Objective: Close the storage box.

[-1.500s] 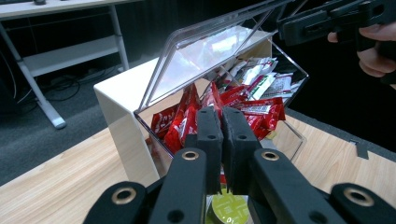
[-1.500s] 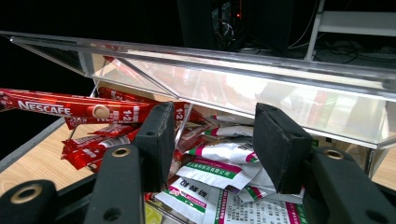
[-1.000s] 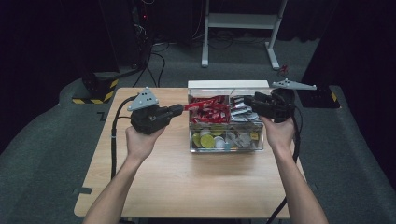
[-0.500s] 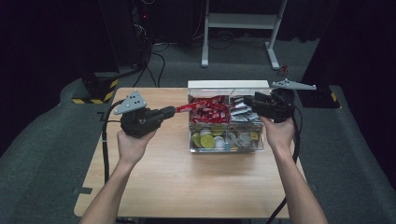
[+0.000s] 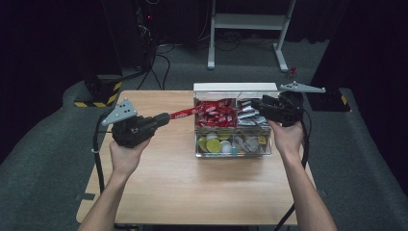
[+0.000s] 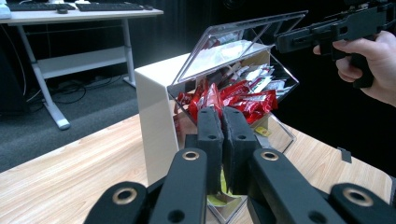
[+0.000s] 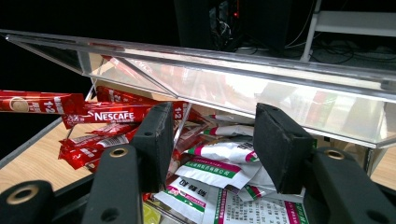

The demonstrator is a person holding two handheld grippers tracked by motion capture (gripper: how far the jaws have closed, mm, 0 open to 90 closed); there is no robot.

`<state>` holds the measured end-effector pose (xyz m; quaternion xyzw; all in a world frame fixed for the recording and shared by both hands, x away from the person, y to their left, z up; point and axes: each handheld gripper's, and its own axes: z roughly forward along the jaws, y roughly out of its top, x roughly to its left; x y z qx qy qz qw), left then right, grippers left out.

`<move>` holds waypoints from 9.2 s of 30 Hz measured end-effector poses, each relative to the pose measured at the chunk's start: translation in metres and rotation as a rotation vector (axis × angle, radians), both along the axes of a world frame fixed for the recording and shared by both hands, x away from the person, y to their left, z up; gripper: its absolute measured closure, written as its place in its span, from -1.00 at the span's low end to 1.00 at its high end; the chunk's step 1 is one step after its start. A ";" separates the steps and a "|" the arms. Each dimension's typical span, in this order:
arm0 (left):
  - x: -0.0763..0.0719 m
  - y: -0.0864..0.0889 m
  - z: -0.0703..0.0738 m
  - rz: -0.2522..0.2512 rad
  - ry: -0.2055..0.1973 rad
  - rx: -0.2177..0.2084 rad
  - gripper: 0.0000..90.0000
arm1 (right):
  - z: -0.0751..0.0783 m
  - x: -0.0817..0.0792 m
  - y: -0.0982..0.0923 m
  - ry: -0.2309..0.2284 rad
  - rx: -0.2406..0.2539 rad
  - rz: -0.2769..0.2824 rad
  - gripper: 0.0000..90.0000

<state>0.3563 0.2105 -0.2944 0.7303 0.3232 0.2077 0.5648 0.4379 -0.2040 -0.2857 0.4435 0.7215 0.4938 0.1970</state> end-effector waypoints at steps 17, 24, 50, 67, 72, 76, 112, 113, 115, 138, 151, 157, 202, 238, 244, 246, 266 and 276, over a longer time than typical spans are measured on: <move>-0.016 0.033 -0.003 0.034 -0.002 -0.068 0.94 | -0.002 0.000 -0.005 0.006 0.005 -0.014 0.06; -0.023 0.047 -0.009 0.077 0.003 -0.064 0.94 | -0.002 0.000 -0.002 0.009 -0.007 -0.014 0.05; -0.008 0.063 -0.050 0.162 0.054 -0.038 0.94 | -0.001 -0.001 -0.001 0.004 -0.012 -0.021 0.04; -0.001 0.063 -0.070 0.206 0.091 -0.003 0.94 | -0.002 -0.002 -0.001 0.005 -0.006 -0.013 0.04; 0.002 0.061 -0.076 0.209 0.101 -0.009 0.93 | -0.002 -0.002 -0.001 0.003 -0.006 -0.015 0.04; 0.005 0.059 -0.082 0.214 0.111 -0.008 0.93 | -0.002 -0.002 -0.001 0.005 -0.009 -0.016 0.04; 0.028 0.039 -0.129 0.234 0.203 0.033 0.93 | -0.003 -0.002 0.000 -0.002 0.010 -0.006 0.04; 0.029 0.039 -0.130 0.237 0.207 0.032 0.93 | -0.003 -0.002 0.000 -0.002 0.010 -0.006 0.04; 0.031 0.039 -0.134 0.246 0.215 0.031 0.93 | -0.003 -0.002 0.000 0.000 0.011 -0.006 0.04; 0.044 0.029 -0.158 0.280 0.256 0.093 0.93 | -0.002 -0.002 0.001 0.010 -0.008 -0.006 0.03; 0.051 0.024 -0.169 0.279 0.288 0.125 0.93 | -0.003 -0.002 0.002 0.009 -0.007 -0.004 0.03; 0.053 0.020 -0.175 0.272 0.319 0.187 0.90 | -0.003 -0.002 0.002 0.008 -0.006 -0.006 0.03; 0.034 0.034 -0.204 0.316 0.387 0.172 0.25 | -0.009 -0.003 0.000 0.027 -0.008 -0.009 0.04; 0.014 0.072 -0.233 0.494 0.365 0.217 -0.10 | -0.022 -0.019 -0.011 0.015 -0.036 -0.036 0.05; 0.014 0.069 -0.233 0.498 0.361 0.239 -0.13 | -0.025 -0.023 -0.013 0.014 -0.044 -0.034 0.05; 0.014 0.067 -0.233 0.499 0.353 0.265 -0.16 | -0.025 -0.024 -0.014 0.010 -0.047 -0.032 0.05; 0.014 0.068 -0.233 0.491 0.357 0.257 -0.20 | -0.044 -0.035 -0.027 0.026 -0.055 -0.032 0.03; 0.014 0.066 -0.234 0.496 0.354 0.255 -0.20 | -0.055 -0.037 -0.031 0.038 -0.072 -0.034 0.02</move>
